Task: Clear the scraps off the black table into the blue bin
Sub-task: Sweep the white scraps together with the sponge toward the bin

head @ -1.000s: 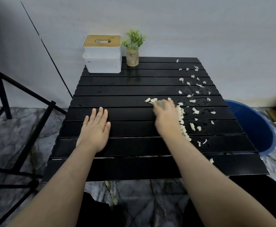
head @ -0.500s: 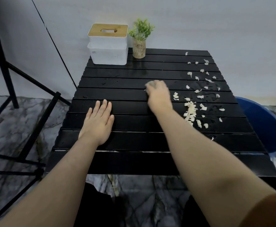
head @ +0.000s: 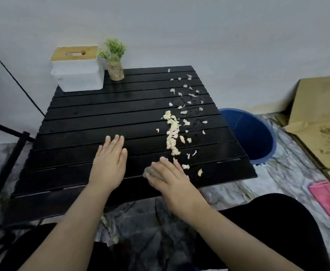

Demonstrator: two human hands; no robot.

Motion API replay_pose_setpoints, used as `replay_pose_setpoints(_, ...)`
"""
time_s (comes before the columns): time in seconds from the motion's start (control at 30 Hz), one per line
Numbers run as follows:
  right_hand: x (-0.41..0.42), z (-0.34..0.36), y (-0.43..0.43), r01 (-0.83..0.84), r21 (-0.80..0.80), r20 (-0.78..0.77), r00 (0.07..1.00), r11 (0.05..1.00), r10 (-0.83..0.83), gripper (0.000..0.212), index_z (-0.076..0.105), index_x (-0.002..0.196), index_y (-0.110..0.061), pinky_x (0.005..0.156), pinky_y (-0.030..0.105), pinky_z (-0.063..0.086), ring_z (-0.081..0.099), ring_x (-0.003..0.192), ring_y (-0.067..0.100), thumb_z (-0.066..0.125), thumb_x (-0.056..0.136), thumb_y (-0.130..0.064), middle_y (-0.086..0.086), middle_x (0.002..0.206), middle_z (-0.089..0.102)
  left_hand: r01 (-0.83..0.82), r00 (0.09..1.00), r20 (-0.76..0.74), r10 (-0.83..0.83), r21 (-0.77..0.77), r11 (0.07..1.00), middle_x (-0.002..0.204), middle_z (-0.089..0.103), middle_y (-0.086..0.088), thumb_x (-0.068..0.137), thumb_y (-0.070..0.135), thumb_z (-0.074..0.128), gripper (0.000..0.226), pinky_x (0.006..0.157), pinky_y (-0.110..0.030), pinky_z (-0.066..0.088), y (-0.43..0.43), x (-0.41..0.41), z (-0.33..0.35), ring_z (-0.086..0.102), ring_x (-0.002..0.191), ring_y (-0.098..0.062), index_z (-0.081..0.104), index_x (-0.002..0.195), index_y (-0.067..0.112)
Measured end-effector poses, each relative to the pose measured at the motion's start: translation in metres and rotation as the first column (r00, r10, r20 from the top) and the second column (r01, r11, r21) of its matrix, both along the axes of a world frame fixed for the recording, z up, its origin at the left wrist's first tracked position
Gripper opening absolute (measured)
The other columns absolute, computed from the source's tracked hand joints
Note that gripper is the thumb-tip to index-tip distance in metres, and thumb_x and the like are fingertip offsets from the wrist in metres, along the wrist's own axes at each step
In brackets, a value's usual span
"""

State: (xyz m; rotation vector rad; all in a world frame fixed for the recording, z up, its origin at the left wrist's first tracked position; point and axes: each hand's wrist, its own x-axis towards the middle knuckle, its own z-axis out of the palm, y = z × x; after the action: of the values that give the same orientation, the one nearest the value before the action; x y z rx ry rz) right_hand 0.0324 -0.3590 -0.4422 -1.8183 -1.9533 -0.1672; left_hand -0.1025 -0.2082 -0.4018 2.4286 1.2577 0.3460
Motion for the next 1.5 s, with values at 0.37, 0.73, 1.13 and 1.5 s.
replay_pose_setpoints(0.37,0.092,0.046,0.017,0.138,-0.054,-0.155,0.977,0.989,-0.145,0.034,0.057,0.124,-0.012,0.107,0.057,0.031,0.041,0.125,0.04,0.041,0.094,-0.014,0.02,0.133,0.049,0.057,0.98,-0.193,-0.049,0.039,0.998,0.159,0.002,0.003,0.099,0.033,0.015,0.052,0.119,-0.035,-0.002,-0.032,0.042,-0.017,-0.006,0.146,-0.015,0.007,0.148,0.018)
replay_pose_setpoints(0.73,0.125,0.031,0.004,0.061,-0.174,-0.153,0.984,0.983,-0.088,0.037,0.054,0.129,-0.015,0.107,0.06,0.027,0.039,0.128,0.037,0.048,0.093,-0.009,0.016,0.137,0.048,0.056,0.976,-0.214,-0.046,0.038,0.998,0.159,-0.001,0.003,0.099,0.033,0.014,0.052,0.119,-0.034,-0.003,-0.033,0.043,-0.017,-0.008,0.146,-0.014,0.004,0.148,0.019)
replay_pose_setpoints(1.13,0.155,0.022,-0.048,-0.239,-0.166,-0.109,0.969,0.957,0.223,0.037,0.054,0.128,-0.009,0.112,0.034,0.029,0.038,0.131,0.026,0.047,0.091,-0.011,0.019,0.135,0.049,0.052,0.978,-0.205,-0.043,0.038,0.998,0.158,-0.001,0.004,0.098,0.034,0.014,0.052,0.119,-0.034,-0.005,-0.031,0.044,-0.02,-0.01,0.145,-0.013,0.004,0.147,0.02)
replay_pose_setpoints(1.5,0.168,0.042,-0.031,-0.167,-0.124,-0.171,0.975,0.978,0.145,0.038,0.053,0.129,-0.011,0.115,0.021,0.021,0.032,0.132,0.011,0.046,0.092,-0.014,0.015,0.139,0.045,0.058,0.982,-0.181,-0.049,0.042,0.997,0.158,-0.001,0.005,0.098,0.035,0.014,0.053,0.118,-0.033,-0.006,-0.029,0.043,-0.022,-0.01,0.145,-0.012,0.004,0.147,0.02)
